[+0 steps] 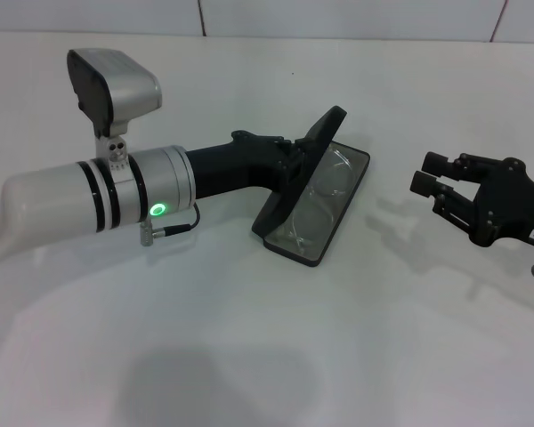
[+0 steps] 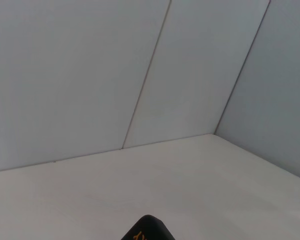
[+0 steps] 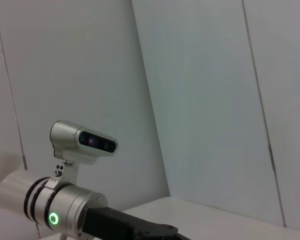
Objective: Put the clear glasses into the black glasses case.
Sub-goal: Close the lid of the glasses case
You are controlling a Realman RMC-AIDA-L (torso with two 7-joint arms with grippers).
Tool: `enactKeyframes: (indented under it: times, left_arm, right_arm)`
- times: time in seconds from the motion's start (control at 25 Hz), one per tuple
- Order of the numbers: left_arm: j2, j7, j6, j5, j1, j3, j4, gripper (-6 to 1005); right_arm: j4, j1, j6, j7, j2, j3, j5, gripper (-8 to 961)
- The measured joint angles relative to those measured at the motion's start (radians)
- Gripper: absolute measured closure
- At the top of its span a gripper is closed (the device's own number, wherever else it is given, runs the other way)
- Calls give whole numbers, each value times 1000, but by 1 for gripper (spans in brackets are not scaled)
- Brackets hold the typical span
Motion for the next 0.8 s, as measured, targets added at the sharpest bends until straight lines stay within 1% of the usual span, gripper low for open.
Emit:
enactKeyframes:
  times: [0.36,0.8]
  left_arm:
    - [-4,5,0,-5,1,19,-11,882]
    - [-11,5,-25,-11,10,100,-14,876]
  right_arm:
    - [10,2,6,0,0,-9,0,624]
    - [14,5,10,-1,0,-9,0,620]
